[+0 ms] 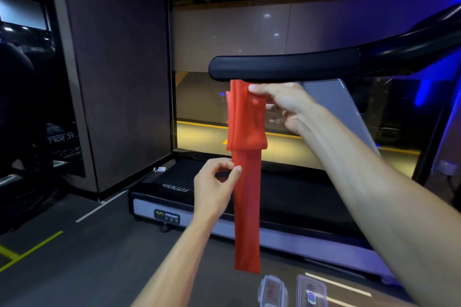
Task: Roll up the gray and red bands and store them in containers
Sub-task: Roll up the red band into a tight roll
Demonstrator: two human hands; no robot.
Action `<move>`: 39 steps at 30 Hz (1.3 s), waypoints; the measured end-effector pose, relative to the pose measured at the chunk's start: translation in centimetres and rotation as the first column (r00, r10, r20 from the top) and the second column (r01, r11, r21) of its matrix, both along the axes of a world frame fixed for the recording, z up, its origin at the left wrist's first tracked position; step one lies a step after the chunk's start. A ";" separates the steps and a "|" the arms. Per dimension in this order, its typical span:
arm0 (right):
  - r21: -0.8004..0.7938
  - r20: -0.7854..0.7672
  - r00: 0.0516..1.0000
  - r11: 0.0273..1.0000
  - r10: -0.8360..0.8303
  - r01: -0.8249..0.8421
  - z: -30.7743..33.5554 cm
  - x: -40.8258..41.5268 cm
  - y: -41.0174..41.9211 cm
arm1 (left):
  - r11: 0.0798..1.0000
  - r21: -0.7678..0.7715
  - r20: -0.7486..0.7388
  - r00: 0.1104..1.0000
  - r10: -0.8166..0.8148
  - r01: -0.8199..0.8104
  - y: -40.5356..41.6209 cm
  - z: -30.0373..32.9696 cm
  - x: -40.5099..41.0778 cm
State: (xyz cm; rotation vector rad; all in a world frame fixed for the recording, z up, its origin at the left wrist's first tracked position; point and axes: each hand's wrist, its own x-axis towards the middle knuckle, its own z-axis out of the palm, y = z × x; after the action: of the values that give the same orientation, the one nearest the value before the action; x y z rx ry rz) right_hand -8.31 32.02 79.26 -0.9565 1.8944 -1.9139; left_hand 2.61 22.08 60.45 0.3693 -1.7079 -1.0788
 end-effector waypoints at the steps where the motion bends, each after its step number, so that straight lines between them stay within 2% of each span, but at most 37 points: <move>1: -0.006 0.000 1.000 1.000 -0.007 0.007 0.0 0.0 0.0 | 0.997 -0.044 -0.017 0.998 0.064 -0.065 0.2 0.0 0.0; 4: -0.021 0.004 1.000 1.000 -0.019 0.019 0.0 0.2 -0.1 | 0.987 -0.086 -0.037 0.990 0.136 -0.139 0.7 0.0 0.0; 8: -0.023 0.004 1.000 1.000 0.002 -0.002 0.2 0.7 -0.1 | 0.996 0.017 -0.005 0.996 0.084 -0.084 1.0 0.1 0.2; 12: -0.022 0.002 1.000 1.000 0.016 -0.016 0.4 1.1 -0.2 | 0.990 0.137 -0.068 0.997 -0.022 0.031 1.1 -0.2 0.1; 17: -0.042 -0.002 0.999 0.999 0.034 -0.034 0.3 1.3 -0.4 | 0.972 0.232 -0.099 0.995 -0.018 0.041 1.1 -0.2 0.0; 23: -0.048 -0.003 0.999 0.997 0.054 -0.055 0.2 1.6 -0.1 | 0.970 0.241 0.001 1.000 0.017 -0.016 0.7 -0.1 -0.1; 25: -0.047 -0.005 0.998 0.997 0.058 -0.058 0.1 1.7 0.0 | 0.970 0.241 0.029 0.999 -0.016 0.008 0.4 0.0 -0.1; 29: -0.048 0.001 0.998 0.997 0.064 -0.064 0.2 1.7 0.3 | 0.929 0.327 -0.019 0.984 -0.177 0.173 0.1 0.2 -0.2; 31: -0.052 0.002 0.998 0.996 0.068 -0.067 0.2 1.6 0.4 | 0.914 0.352 -0.013 0.977 -0.212 0.203 0.1 0.3 -0.1; 35: -0.061 0.003 0.998 0.996 0.058 -0.058 0.3 1.5 0.6 | 0.931 0.324 0.033 0.982 -0.186 0.165 0.3 0.7 0.4; 39: -0.098 0.013 0.999 0.994 0.043 -0.042 0.3 1.2 0.6 | 0.994 0.099 0.192 0.979 -0.068 0.049 -0.1 0.3 0.4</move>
State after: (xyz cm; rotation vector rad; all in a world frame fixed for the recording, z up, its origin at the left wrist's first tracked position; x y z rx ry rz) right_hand -7.14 32.62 79.53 -0.9996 1.7724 -1.9994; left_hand 3.01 21.96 60.78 0.5008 -1.8551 -1.2010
